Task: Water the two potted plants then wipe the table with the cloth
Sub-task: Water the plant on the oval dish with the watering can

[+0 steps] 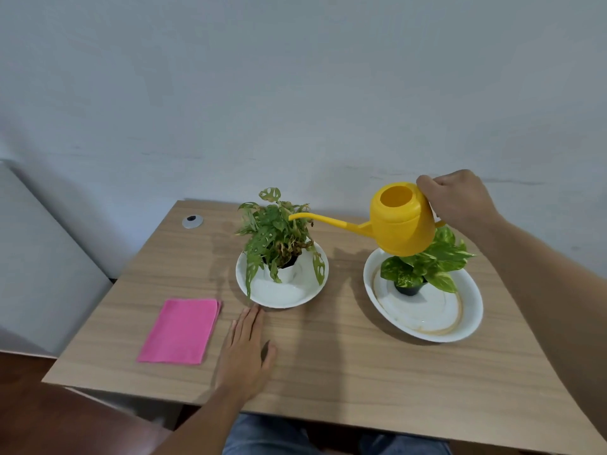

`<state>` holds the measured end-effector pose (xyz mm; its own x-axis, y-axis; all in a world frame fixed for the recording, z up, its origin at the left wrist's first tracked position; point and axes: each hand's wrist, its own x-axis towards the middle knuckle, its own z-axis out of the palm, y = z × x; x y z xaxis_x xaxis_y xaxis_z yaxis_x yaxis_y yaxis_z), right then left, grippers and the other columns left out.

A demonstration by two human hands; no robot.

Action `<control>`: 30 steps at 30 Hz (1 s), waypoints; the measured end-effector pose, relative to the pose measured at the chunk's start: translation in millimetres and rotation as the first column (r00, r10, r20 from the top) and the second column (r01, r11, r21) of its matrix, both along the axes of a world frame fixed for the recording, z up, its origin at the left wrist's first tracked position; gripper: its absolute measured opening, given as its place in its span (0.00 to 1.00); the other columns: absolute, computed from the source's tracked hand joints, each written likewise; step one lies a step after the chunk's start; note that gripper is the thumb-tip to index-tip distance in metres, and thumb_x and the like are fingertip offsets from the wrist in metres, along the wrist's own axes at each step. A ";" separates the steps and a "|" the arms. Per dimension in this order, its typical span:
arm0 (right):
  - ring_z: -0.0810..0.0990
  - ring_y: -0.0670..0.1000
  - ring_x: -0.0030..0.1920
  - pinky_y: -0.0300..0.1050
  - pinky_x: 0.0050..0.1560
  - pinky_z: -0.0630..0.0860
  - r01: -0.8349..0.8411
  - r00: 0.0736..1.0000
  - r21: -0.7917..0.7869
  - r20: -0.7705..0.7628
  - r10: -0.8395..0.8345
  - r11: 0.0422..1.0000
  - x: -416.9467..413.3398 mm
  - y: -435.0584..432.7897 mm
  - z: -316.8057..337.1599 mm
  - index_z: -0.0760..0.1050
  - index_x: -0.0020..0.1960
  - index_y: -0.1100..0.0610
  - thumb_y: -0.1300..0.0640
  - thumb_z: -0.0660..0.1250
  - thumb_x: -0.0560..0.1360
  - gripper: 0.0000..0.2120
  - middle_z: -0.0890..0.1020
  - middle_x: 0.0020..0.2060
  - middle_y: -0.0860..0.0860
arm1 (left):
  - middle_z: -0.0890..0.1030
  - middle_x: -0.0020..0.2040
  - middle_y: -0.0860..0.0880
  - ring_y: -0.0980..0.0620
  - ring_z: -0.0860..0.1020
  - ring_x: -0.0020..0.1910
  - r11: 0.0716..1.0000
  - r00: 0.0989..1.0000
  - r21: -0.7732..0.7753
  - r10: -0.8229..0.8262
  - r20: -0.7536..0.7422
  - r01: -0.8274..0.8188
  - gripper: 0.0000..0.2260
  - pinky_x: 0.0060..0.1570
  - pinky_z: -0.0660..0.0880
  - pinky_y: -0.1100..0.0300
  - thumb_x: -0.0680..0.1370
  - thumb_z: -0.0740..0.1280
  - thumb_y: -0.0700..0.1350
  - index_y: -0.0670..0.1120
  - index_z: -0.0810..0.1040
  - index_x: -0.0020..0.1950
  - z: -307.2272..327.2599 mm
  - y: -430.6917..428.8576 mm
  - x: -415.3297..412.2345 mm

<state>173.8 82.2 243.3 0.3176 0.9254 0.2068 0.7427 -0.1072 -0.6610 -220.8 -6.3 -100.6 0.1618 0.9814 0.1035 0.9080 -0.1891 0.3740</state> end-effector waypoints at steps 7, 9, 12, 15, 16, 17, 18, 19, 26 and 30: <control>0.64 0.55 0.32 0.49 0.34 0.63 0.049 0.998 -0.024 0.046 -0.048 0.999 24.2 -6.2 3.8 0.64 0.34 0.62 0.51 0.65 0.81 0.23 0.65 0.30 0.59 | 0.53 0.92 0.48 0.51 0.47 0.91 1.000 1.000 -0.021 0.013 -0.023 -0.014 0.37 0.89 0.48 0.48 0.86 0.54 0.60 0.46 0.49 0.92 -1.4 2.0 -0.4; 0.64 0.56 0.33 0.49 0.35 0.64 0.072 0.996 -0.022 0.049 -0.071 0.997 30.6 -4.7 5.3 0.64 0.34 0.63 0.50 0.65 0.80 0.23 0.66 0.31 0.58 | 0.54 0.92 0.48 0.51 0.47 0.91 1.000 1.000 -0.012 0.009 -0.029 -0.010 0.37 0.89 0.48 0.48 0.86 0.54 0.60 0.46 0.49 0.92 -1.9 2.8 -0.6; 0.64 0.56 0.33 0.50 0.34 0.63 0.091 0.994 -0.016 0.058 -0.090 0.996 36.0 -0.8 7.6 0.64 0.33 0.60 0.50 0.65 0.80 0.22 0.65 0.31 0.59 | 0.54 0.92 0.48 0.52 0.47 0.91 1.000 0.999 -0.006 0.003 -0.034 -0.003 0.37 0.89 0.48 0.48 0.87 0.55 0.60 0.46 0.50 0.92 -5.6 2.1 -2.5; 0.65 0.57 0.33 0.50 0.34 0.65 0.097 0.992 -0.011 0.080 -0.096 0.995 38.3 8.4 11.1 0.63 0.32 0.60 0.50 0.65 0.81 0.24 0.67 0.30 0.60 | 0.53 0.92 0.49 0.53 0.47 0.91 1.000 0.999 0.009 0.011 -0.046 -0.011 0.36 0.88 0.47 0.51 0.87 0.55 0.61 0.46 0.51 0.92 -8.1 1.4 -3.4; 0.66 0.58 0.32 0.49 0.34 0.66 0.098 0.992 -0.010 0.081 -0.097 0.995 38.1 11.6 12.0 0.63 0.32 0.61 0.50 0.65 0.81 0.24 0.68 0.30 0.60 | 0.53 0.92 0.50 0.53 0.46 0.91 1.000 0.999 0.002 0.013 -0.043 -0.013 0.36 0.88 0.46 0.52 0.87 0.56 0.61 0.47 0.51 0.92 -8.0 1.1 -3.0; 0.67 0.58 0.32 0.49 0.34 0.67 0.100 0.992 -0.009 0.078 -0.099 0.995 37.4 14.2 13.4 0.65 0.32 0.61 0.49 0.65 0.81 0.24 0.70 0.30 0.60 | 0.53 0.92 0.50 0.53 0.46 0.91 1.000 0.999 -0.008 0.011 -0.041 -0.012 0.36 0.88 0.45 0.52 0.87 0.56 0.61 0.47 0.51 0.92 -7.3 0.6 -2.0; 0.68 0.58 0.32 0.48 0.34 0.67 0.099 0.993 -0.008 0.070 -0.098 0.995 34.8 17.9 15.0 0.66 0.32 0.62 0.49 0.65 0.81 0.24 0.71 0.31 0.60 | 0.52 0.92 0.51 0.54 0.45 0.90 1.000 0.999 -0.011 0.013 -0.040 -0.013 0.37 0.88 0.45 0.52 0.87 0.56 0.61 0.47 0.50 0.92 -6.4 0.5 -2.0; 0.68 0.58 0.32 0.48 0.34 0.67 0.096 0.994 -0.006 0.058 -0.096 0.995 32.1 20.8 16.1 0.68 0.33 0.63 0.49 0.65 0.80 0.23 0.72 0.31 0.61 | 0.50 0.92 0.51 0.54 0.44 0.90 1.000 0.999 -0.018 0.016 -0.043 -0.017 0.37 0.89 0.45 0.52 0.87 0.55 0.61 0.48 0.48 0.92 -5.3 -0.1 -1.4; 0.70 0.57 0.34 0.47 0.34 0.67 0.033 0.999 0.020 0.000 -0.033 0.999 6.0 37.4 21.3 0.70 0.40 0.75 0.49 0.64 0.78 0.27 0.74 0.33 0.61 | 0.52 0.92 0.50 0.52 0.47 0.91 0.999 0.998 -0.034 0.030 -0.050 -0.031 0.37 0.89 0.51 0.48 0.87 0.55 0.62 0.48 0.49 0.92 0.6 0.2 -0.5; 0.69 0.56 0.34 0.47 0.34 0.67 -0.011 1.000 0.017 0.000 0.011 1.000 -7.0 38.9 18.8 0.71 0.41 0.75 0.48 0.65 0.78 0.27 0.73 0.33 0.61 | 0.51 0.92 0.50 0.52 0.46 0.91 0.999 0.997 -0.039 0.025 -0.070 -0.027 0.37 0.89 0.50 0.48 0.87 0.54 0.62 0.48 0.48 0.92 1.1 -1.8 -0.7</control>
